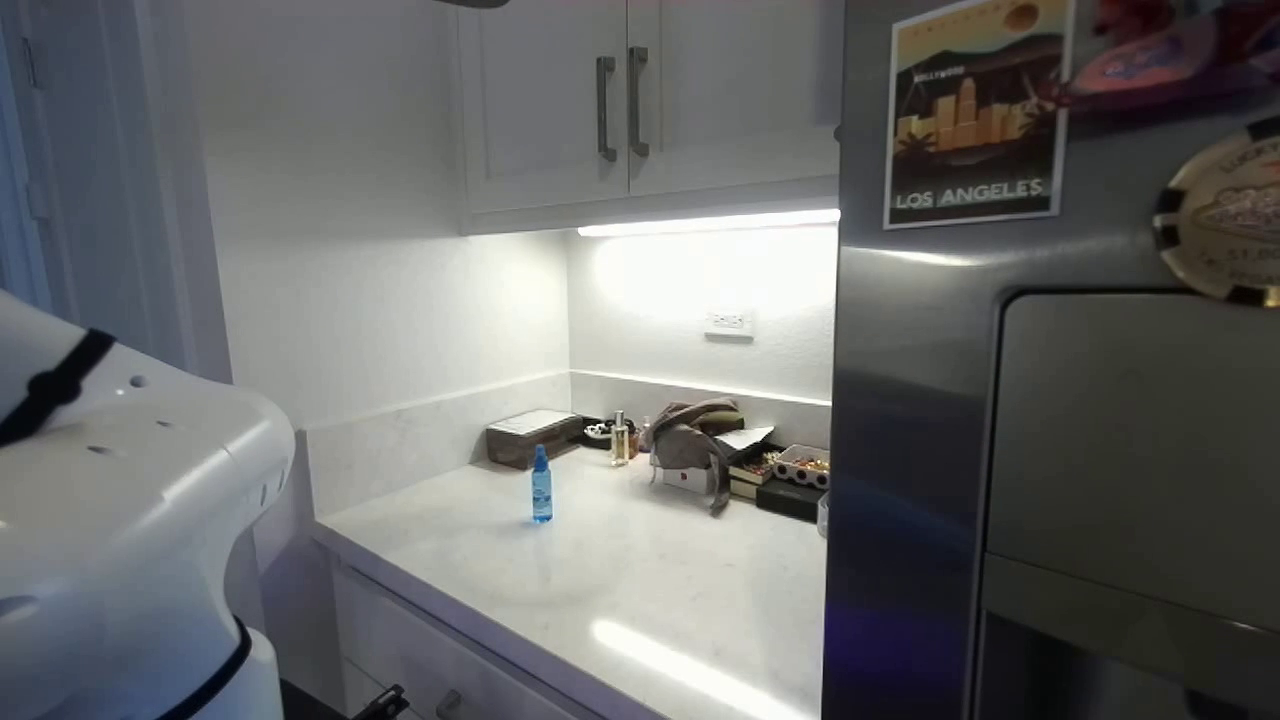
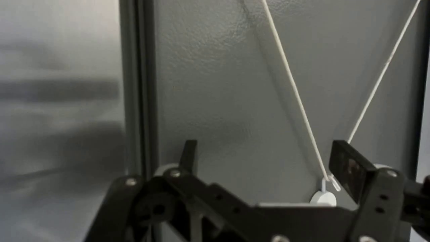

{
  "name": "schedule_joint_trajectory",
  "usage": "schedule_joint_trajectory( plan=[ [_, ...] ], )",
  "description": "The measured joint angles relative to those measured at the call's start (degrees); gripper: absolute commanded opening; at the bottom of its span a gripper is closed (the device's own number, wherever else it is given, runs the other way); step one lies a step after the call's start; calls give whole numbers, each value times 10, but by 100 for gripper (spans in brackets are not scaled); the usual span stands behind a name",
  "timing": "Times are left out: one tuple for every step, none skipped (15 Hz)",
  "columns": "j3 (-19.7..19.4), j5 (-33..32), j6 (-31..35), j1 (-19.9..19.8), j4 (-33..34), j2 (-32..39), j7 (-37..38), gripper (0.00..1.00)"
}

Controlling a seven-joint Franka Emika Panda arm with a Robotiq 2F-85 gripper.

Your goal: Take down the white flag from the hanger

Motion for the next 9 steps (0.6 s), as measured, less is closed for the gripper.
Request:
schedule_joint_trajectory(
  plan=[
    [0,-4,0,0,9,9,0,100],
    [0,-8,0,0,16,17,0,100],
    [0,-12,0,0,21,24,0,100],
    [0,-17,0,0,26,31,0,100],
    [0,-23,0,0,31,37,1,100],
    [1,-28,0,1,37,44,1,100],
    [1,-33,0,1,42,51,1,100],
    [1,-38,0,2,48,58,1,100],
    [2,-45,0,3,54,65,1,100]
  ],
)
